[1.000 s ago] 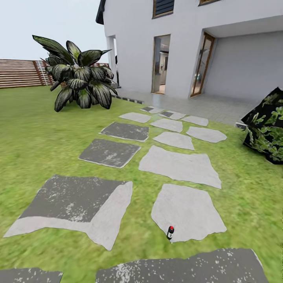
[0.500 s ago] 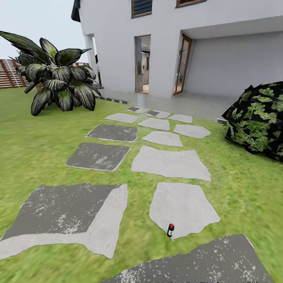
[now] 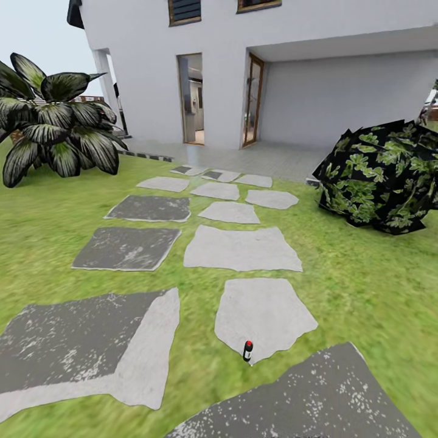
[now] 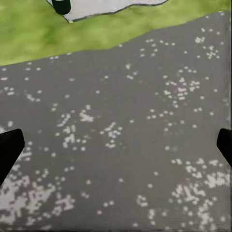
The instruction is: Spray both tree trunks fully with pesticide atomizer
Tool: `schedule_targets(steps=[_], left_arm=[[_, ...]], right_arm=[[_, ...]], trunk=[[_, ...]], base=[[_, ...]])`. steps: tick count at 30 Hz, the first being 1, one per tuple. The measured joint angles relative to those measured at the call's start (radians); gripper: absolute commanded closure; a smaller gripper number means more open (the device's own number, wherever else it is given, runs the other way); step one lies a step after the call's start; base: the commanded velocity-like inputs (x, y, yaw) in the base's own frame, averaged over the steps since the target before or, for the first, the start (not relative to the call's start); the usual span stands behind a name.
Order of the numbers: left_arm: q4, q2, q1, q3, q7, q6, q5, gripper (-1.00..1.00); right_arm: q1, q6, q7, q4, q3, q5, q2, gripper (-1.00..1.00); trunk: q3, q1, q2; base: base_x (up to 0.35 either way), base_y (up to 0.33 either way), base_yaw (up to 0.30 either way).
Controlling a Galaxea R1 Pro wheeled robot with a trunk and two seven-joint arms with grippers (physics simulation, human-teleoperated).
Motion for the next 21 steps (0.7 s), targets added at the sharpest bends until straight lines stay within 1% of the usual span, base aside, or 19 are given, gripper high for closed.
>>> schedule_targets(steps=[3, 6, 21], left_arm=[[0.000, 0.000, 0.000, 0.000, 0.000, 0.000, 0.000, -1.00], [0.000, 0.000, 0.000, 0.000, 0.000, 0.000, 0.000, -1.00], [0.000, 0.000, 0.000, 0.001, 0.001, 0.000, 0.000, -1.00]], right_arm=[[0.000, 0.000, 0.000, 0.001, 0.000, 0.000, 0.000, -1.00], [0.000, 0.000, 0.000, 0.001, 0.000, 0.000, 0.000, -1.00], [0.000, 0.000, 0.000, 0.002, 0.000, 0.000, 0.000, -1.00]], trunk=[[0.000, 0.000, 0.000], [0.000, 0.000, 0.000], [0.000, 0.000, 0.000]], base=[[0.025, 0.129, -0.272], [0.065, 0.247, -0.272], [0.100, 0.292, -0.222]])
